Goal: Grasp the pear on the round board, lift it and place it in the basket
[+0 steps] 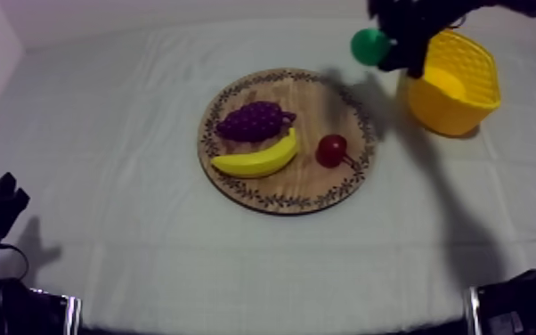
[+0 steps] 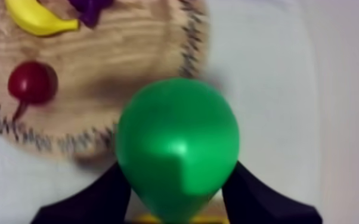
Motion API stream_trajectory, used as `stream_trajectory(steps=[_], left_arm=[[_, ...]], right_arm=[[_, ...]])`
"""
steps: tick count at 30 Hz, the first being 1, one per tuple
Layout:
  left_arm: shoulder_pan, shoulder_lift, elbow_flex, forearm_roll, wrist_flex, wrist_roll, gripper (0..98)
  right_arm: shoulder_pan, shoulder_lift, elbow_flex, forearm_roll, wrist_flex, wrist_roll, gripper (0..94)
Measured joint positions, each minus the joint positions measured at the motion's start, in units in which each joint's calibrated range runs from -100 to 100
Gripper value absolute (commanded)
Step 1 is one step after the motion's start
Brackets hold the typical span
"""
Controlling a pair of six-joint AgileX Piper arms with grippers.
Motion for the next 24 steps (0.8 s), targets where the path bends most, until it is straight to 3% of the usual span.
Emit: stream_trajectory(steps=[11, 17, 24], left_arm=[[0.0, 0.0, 0.0, 0.0, 0.0, 0.0, 0.1], [0.0, 0.0, 0.0, 0.0, 0.0, 0.0, 0.1], [0.0, 0.0, 0.0, 0.0, 0.0, 0.0, 0.1]], right_arm=[[12.3, -10.2, -5.4, 0.2, 14.5, 4.2, 45.1], [16.7, -7.0, -6.3, 1.2, 13.7, 5.1, 45.7], [17.0, -2.1, -3.8, 1.7, 11.4, 5.9, 46.0]])
